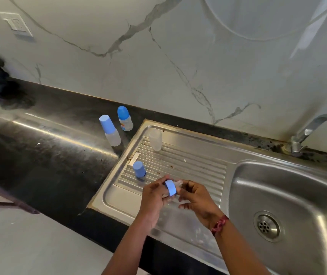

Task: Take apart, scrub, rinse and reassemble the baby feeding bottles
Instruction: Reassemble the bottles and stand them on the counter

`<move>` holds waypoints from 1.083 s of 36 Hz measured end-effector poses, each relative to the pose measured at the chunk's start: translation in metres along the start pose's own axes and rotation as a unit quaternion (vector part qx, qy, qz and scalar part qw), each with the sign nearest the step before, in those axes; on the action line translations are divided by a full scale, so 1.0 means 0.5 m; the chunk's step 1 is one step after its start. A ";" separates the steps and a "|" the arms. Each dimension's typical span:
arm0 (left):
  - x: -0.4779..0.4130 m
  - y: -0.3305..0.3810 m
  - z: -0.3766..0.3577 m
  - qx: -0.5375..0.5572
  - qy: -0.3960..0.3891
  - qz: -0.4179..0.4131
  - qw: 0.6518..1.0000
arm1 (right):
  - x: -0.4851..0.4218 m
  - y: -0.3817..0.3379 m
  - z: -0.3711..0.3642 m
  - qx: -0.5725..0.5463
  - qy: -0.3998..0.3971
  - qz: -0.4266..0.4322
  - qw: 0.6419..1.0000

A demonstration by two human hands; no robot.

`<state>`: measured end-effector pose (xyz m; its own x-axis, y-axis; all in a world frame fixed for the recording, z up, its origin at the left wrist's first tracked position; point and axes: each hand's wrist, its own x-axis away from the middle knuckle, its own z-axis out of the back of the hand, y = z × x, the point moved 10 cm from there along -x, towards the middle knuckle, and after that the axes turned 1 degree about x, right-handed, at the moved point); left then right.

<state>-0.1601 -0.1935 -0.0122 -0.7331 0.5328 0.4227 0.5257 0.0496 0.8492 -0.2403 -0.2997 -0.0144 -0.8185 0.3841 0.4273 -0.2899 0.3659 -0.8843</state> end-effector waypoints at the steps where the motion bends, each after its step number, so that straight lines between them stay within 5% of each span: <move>1: 0.008 -0.003 -0.012 0.018 -0.015 0.008 1.000 | 0.003 -0.004 0.004 0.002 0.005 0.010 1.000; 11: 0.030 -0.046 -0.032 0.056 -0.034 0.027 0.997 | 0.023 -0.041 0.044 0.140 0.061 0.113 0.982; 17: 0.042 -0.053 -0.046 0.067 0.003 0.008 0.998 | 0.044 -0.027 0.072 0.098 0.143 0.145 0.974; 27: 0.044 -0.062 -0.049 -0.025 -0.033 0.025 0.999 | 0.036 -0.010 0.077 0.007 0.059 0.088 0.994; 39: -0.009 -0.021 -0.033 -0.115 -0.115 0.031 0.986 | 0.020 0.016 0.059 -0.035 0.118 0.067 0.990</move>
<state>-0.1693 -0.2102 -0.0179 -0.5717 0.7069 0.4165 0.4353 -0.1691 0.8843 -0.2654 -0.3178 -0.0230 -0.7066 0.6175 0.3456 -0.1440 0.3527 -0.9246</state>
